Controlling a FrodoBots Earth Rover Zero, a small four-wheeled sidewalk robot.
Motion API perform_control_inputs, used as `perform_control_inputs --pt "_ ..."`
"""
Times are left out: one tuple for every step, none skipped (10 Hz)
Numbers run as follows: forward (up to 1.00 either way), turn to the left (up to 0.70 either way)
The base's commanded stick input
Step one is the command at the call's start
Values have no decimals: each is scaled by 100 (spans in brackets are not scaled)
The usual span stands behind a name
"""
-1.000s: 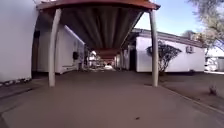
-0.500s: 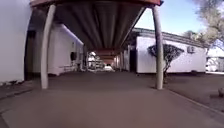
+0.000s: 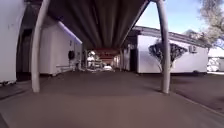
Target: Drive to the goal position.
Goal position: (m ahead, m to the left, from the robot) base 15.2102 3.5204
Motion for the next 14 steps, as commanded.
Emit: perform_control_inputs --pt "70 0" --pt "70 0" --pt "70 0" --pt "70 0" --pt "70 0" --pt "70 0" --pt "70 0" --pt "70 0" --pt "70 0" --pt "70 0" --pt "70 0" --pt "70 0" --pt "70 0" --pt "70 0"
